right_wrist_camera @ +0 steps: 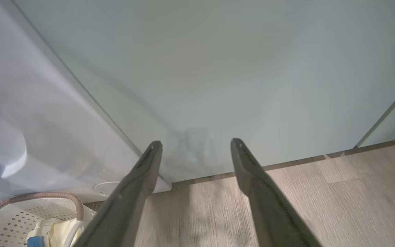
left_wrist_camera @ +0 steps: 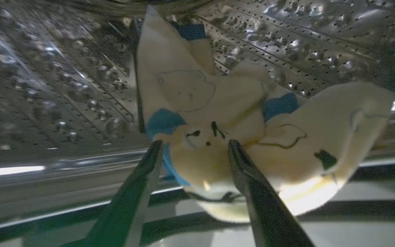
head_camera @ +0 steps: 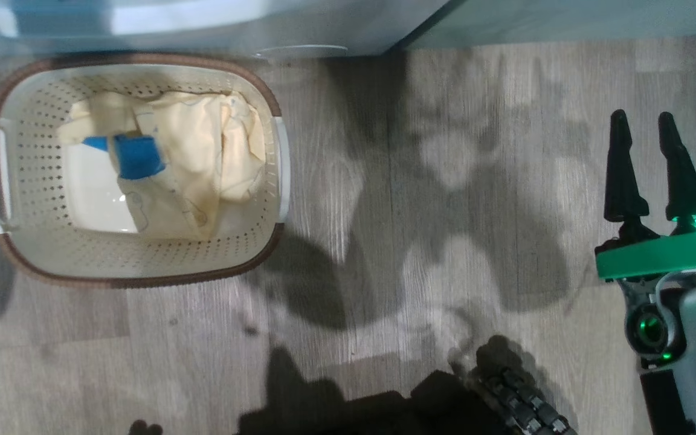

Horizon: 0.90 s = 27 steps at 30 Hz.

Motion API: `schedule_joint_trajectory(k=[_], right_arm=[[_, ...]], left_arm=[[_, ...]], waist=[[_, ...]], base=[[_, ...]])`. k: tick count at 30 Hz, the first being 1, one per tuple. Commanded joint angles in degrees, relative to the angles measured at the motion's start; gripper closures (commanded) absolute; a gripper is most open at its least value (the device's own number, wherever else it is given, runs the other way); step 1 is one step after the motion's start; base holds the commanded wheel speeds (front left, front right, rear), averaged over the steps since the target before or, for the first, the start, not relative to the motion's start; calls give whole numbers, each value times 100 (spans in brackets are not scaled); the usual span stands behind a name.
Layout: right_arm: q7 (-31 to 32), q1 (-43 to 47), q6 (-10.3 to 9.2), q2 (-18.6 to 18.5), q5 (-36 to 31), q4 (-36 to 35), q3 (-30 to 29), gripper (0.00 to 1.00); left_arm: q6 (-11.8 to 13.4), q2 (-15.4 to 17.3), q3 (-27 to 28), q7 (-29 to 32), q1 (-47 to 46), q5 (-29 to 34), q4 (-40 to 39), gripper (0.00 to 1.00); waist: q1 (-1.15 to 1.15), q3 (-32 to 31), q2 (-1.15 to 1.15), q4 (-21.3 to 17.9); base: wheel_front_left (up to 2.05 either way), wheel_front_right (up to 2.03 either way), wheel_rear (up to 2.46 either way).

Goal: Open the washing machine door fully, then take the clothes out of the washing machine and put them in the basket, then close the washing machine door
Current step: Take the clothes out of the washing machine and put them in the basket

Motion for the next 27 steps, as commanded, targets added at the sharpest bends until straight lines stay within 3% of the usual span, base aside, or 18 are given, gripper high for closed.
schedule_joint_trajectory(k=[1, 8, 25, 27], right_arm=[[-54, 46, 25, 14, 48, -173, 106, 0], [-54, -20, 25, 15, 117, -186, 179, 0], [-54, -74, 25, 16, 131, -152, 160, 0], [-54, -77, 25, 16, 128, -146, 164, 0]], left_arm=[[-4, 225, 36, 78, -344, -84, -109, 0], [-4, 150, -132, 352, -626, -207, 167, 0], [-4, 356, -1080, 667, -398, -550, 204, 1], [-4, 383, -1166, 648, -367, -616, 169, 73]], waist=[[0, 79, 0, -57], [0, 254, 0, -122], [0, 313, 0, -144], [0, 299, 0, -138]], base=[[0, 0, 0], [0, 0, 0], [0, 0, 0], [0, 0, 0]])
